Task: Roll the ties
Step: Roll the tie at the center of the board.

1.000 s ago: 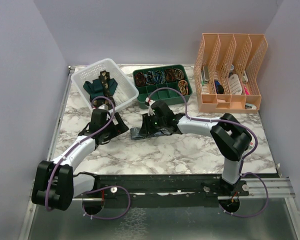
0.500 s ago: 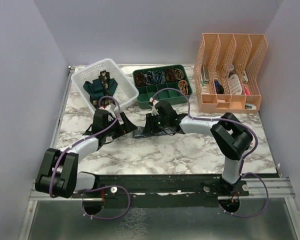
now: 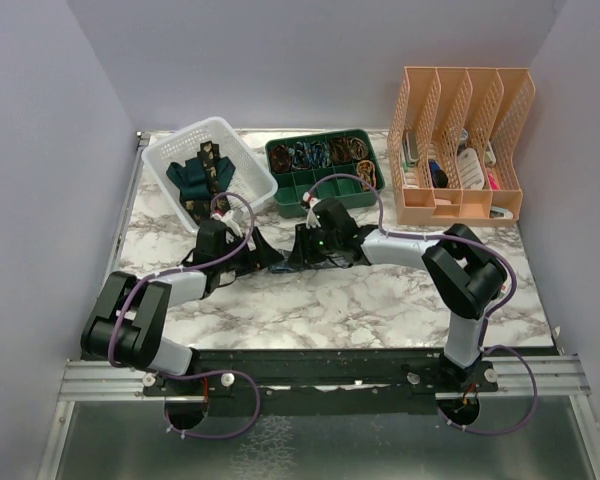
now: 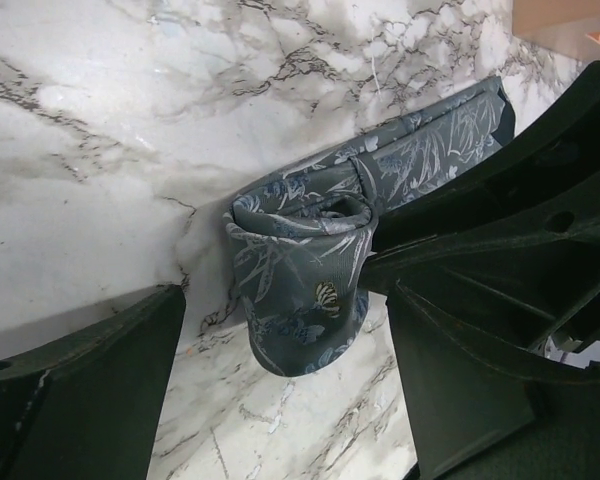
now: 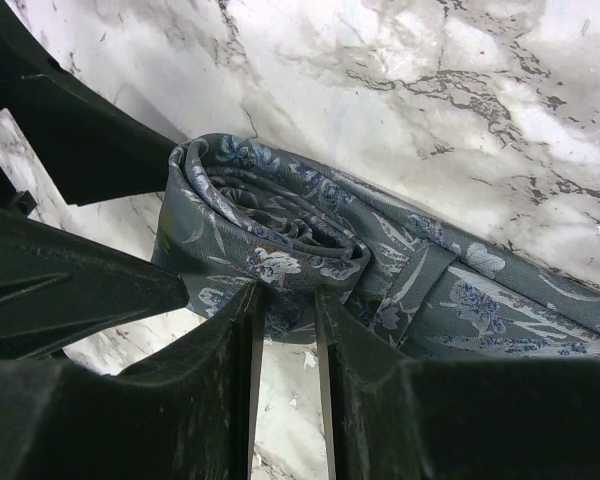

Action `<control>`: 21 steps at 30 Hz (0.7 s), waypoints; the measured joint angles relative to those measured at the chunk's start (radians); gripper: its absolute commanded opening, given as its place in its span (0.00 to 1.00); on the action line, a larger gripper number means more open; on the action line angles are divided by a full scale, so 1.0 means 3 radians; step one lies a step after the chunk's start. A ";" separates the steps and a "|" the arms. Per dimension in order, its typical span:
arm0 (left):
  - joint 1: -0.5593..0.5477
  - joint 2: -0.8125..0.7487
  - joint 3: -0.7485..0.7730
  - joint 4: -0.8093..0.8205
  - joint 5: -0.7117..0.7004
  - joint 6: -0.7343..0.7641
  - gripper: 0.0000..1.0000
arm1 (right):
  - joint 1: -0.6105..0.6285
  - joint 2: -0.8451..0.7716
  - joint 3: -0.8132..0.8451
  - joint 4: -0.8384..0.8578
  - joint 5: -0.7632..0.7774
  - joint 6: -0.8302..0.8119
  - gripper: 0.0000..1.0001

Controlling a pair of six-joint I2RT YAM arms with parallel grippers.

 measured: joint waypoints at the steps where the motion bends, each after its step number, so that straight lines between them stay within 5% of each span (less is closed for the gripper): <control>1: -0.0010 0.0018 0.0000 0.0028 0.0005 0.0003 0.79 | -0.0005 0.0000 0.0000 0.0001 -0.0003 0.0000 0.32; 21: -0.0015 0.0319 -0.0034 0.0591 0.0165 -0.0053 0.54 | -0.0066 0.0004 -0.0003 0.0010 -0.0083 0.0004 0.32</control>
